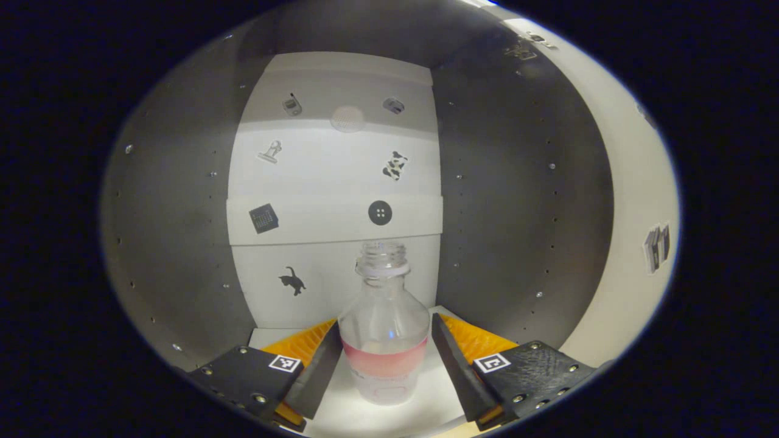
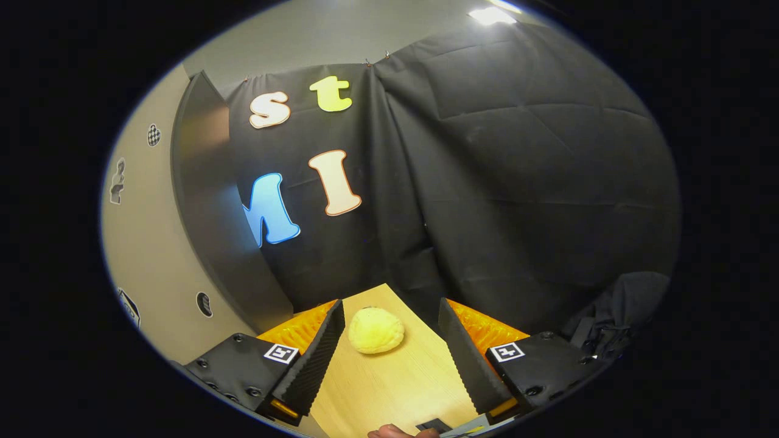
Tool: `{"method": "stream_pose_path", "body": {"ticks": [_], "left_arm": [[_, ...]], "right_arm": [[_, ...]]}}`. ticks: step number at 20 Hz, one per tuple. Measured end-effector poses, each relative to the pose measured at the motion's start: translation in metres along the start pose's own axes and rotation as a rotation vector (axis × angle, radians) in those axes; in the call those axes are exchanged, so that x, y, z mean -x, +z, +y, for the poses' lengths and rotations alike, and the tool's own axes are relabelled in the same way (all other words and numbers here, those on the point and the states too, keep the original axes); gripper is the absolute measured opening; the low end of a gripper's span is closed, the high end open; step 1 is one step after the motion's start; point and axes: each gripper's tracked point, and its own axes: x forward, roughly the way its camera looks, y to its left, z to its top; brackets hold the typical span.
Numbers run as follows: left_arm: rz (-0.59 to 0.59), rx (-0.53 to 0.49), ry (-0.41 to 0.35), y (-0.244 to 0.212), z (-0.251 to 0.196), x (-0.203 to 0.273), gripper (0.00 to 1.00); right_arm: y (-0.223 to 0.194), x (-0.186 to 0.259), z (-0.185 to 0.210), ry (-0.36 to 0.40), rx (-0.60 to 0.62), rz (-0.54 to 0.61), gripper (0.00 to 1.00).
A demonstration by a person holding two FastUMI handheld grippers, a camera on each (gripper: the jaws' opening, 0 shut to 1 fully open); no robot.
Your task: Open the cabinet door with the right hand, grasp the bottle in the cabinet with the left hand and place it on the coaster, then close the cabinet door with the right hand.
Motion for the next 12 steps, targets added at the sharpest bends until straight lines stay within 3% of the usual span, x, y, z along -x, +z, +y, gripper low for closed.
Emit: {"method": "stream_pose_path", "body": {"ticks": [2,3,7,12], "left_arm": [[0.001,0.009,-0.005,-0.001,-0.002,0.003,0.73],[-0.002,0.011,-0.002,-0.001,0.000,0.004,0.72],[-0.019,0.054,-0.010,0.002,-0.005,0.015,0.72],[-0.093,0.022,0.024,0.015,-0.005,0.051,0.72]], "right_arm": [[0.000,-0.002,0.002,0.009,0.016,-0.001,0.98],[0.000,-0.004,0.003,0.013,0.024,0.001,0.98],[0.001,-0.016,0.005,0.037,0.038,0.017,0.98],[0.007,-0.028,0.005,0.082,0.048,0.015,0.98]]}}
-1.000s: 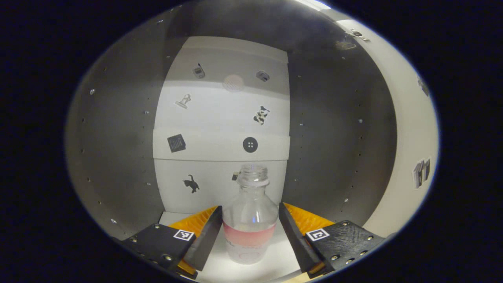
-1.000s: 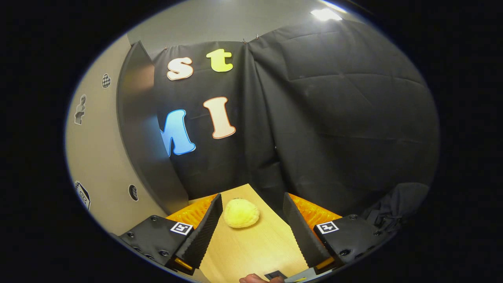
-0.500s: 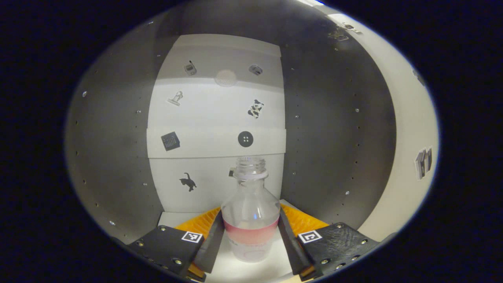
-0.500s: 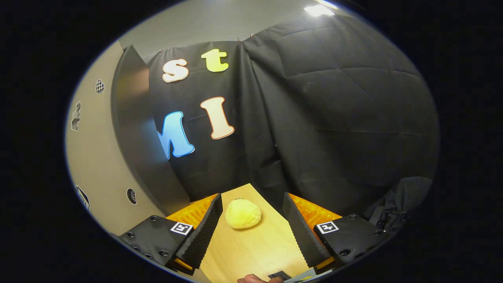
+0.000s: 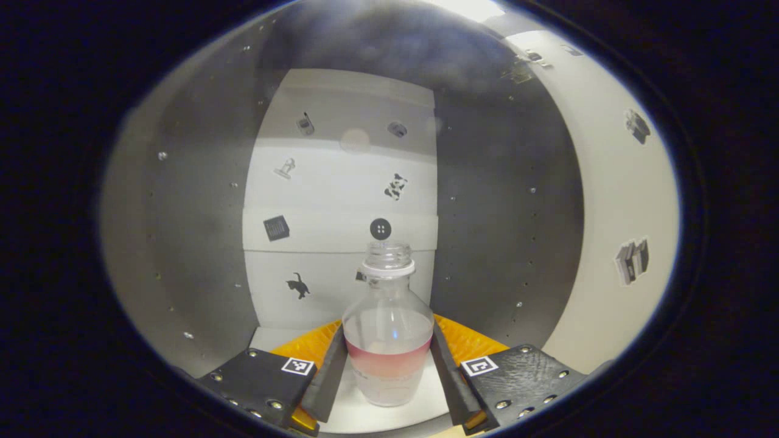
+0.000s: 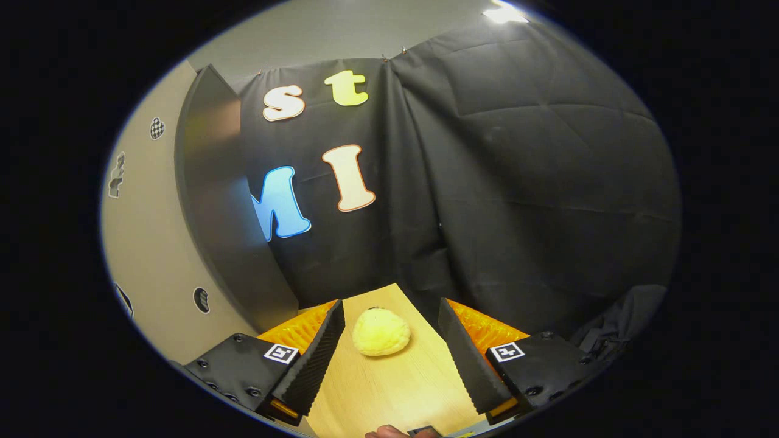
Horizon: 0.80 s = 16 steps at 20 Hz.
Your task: Open the cabinet door with the right hand, grasp the bottle in the cabinet with the left hand and place it on the coaster, then close the cabinet door with the right hand.
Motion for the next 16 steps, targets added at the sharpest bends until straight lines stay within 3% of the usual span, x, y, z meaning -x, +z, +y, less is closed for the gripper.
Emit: {"method": "stream_pose_path", "body": {"ticks": [8,16], "left_arm": [[-0.064,-0.032,-0.005,0.031,-0.003,0.098,0.70],[-0.046,-0.045,0.035,0.023,0.008,0.224,0.70]], "right_arm": [[-0.009,0.027,0.016,0.032,0.009,-0.049,0.98],[-0.013,0.095,0.027,0.058,0.022,-0.084,0.98]]}}
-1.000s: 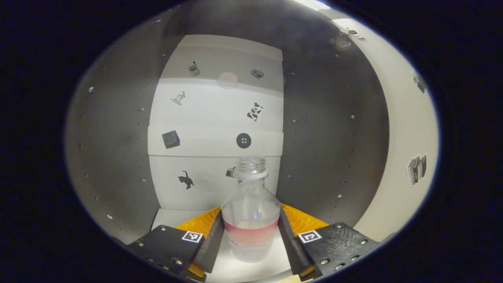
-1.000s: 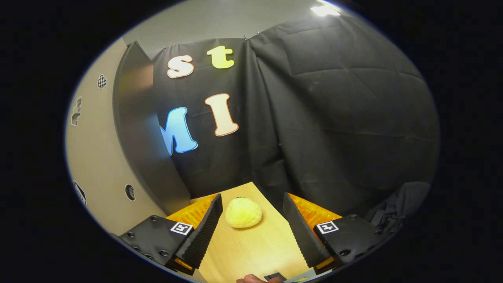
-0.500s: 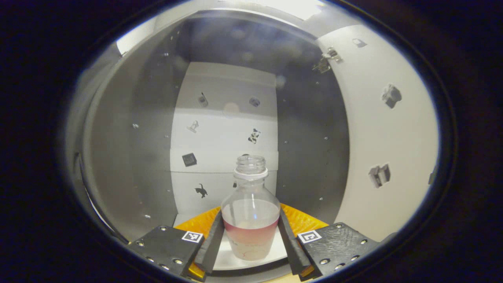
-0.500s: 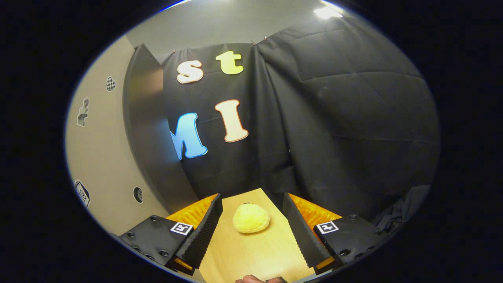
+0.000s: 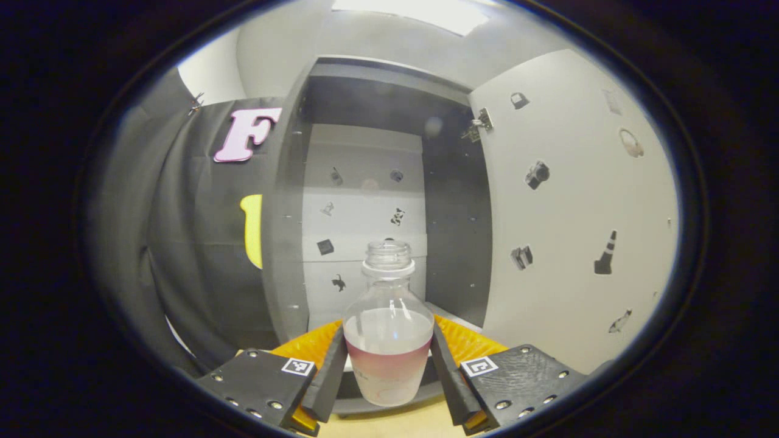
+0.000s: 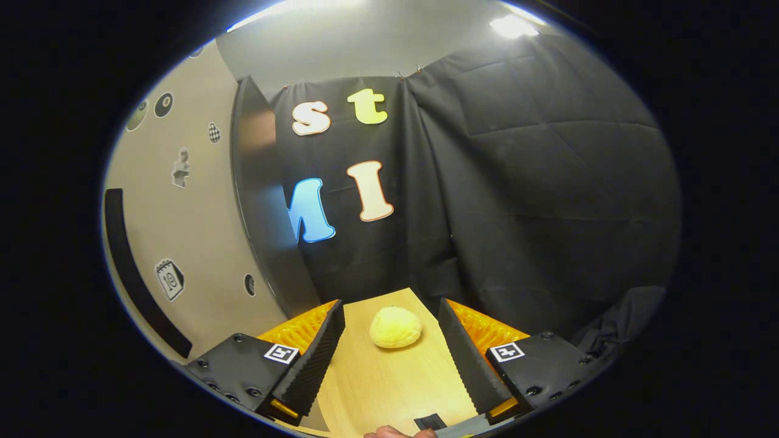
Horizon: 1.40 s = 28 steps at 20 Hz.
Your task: Open the cabinet door with the right hand, grasp the bottle in the cabinet with the left hand and place it on the coaster, then close the cabinet door with the right hand.
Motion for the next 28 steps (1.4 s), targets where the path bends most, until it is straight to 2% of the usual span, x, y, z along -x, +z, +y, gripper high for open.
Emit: {"method": "stream_pose_path", "body": {"ticks": [2,3,5,6,7,8,10,11,15,19,21,24,28], "left_arm": [[0.008,-0.018,0.009,-0.011,0.005,0.026,0.72],[0.014,-0.026,0.012,-0.020,0.007,0.038,0.70],[0.040,-0.015,0.016,-0.049,0.008,0.067,0.70],[0.058,-0.005,0.026,-0.064,0.010,0.079,0.72],[0.080,0.005,0.044,-0.084,0.014,0.091,0.72],[0.103,0.015,0.064,-0.103,0.018,0.101,0.72],[0.144,0.031,0.106,-0.138,0.025,0.115,0.70],[0.172,0.035,0.128,-0.158,0.029,0.123,0.70],[0.206,0.036,0.219,-0.214,0.041,0.143,0.71],[0.191,0.050,0.300,-0.253,0.040,0.152,0.71],[0.232,0.032,0.324,-0.288,0.037,0.153,0.72],[0.254,0.007,0.320,-0.321,0.026,0.154,0.75],[0.296,0.005,0.295,-0.365,0.018,0.156,0.71]], "right_arm": [[0.000,0.016,0.001,0.000,-0.015,-0.008,0.98],[0.001,0.024,0.002,-0.001,-0.024,-0.014,0.93],[0.001,0.037,0.002,-0.006,-0.030,-0.026,0.93],[-0.003,0.043,0.002,-0.007,-0.022,-0.024,0.98],[-0.005,0.049,0.005,0.000,-0.009,-0.020,0.98],[-0.007,0.054,0.009,0.019,0.002,-0.015,0.92],[-0.012,0.059,0.010,0.038,0.029,-0.012,0.92],[-0.013,0.059,0.009,0.039,0.039,-0.010,0.98],[-0.007,0.046,0.014,0.083,-0.008,-0.028,0.98],[0.013,0.020,0.000,0.053,-0.024,-0.074,0.98],[0.015,0.018,-0.005,0.027,-0.042,-0.078,0.98],[0.011,0.021,-0.013,-0.016,-0.052,-0.067,0.98],[0.005,0.032,-0.019,-0.055,-0.018,-0.041,0.98]]}}
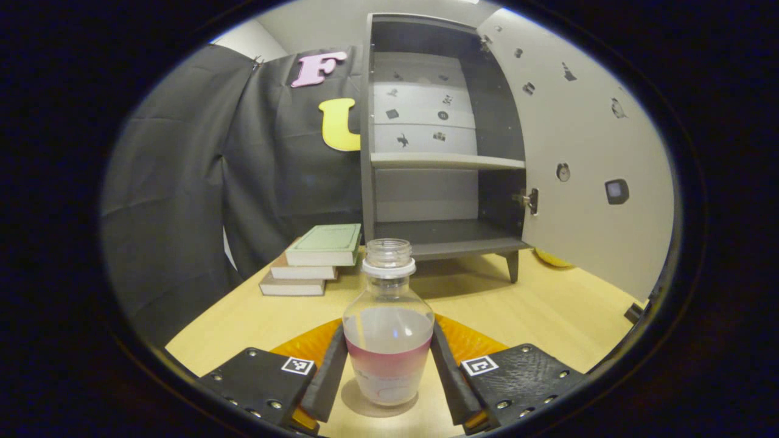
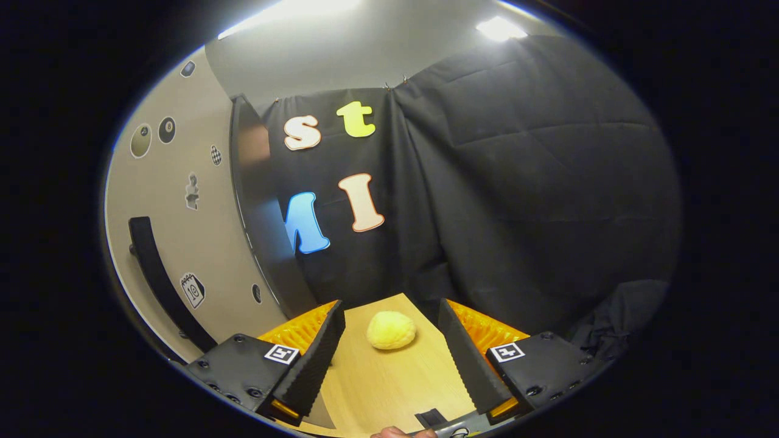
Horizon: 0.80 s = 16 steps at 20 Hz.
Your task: Open the cabinet door with the right hand, grasp the bottle in the cabinet with the left hand and place it on the coaster, then close the cabinet door with the right hand.
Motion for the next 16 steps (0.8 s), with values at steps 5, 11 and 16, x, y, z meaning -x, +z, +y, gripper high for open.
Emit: {"method": "stream_pose_path", "body": {"ticks": [5,11,16], "left_arm": [[-0.011,0.031,0.007,-0.013,0.015,-0.003,0.71],[-0.010,0.038,-0.011,-0.025,0.017,0.001,0.71],[0.006,0.047,-0.020,-0.030,0.018,0.010,0.74]], "right_arm": [[-0.006,0.009,0.003,-0.025,0.047,0.004,0.92],[-0.020,0.017,0.009,-0.032,0.070,0.029,0.92],[-0.024,0.016,0.019,-0.016,0.066,0.032,0.93]]}}
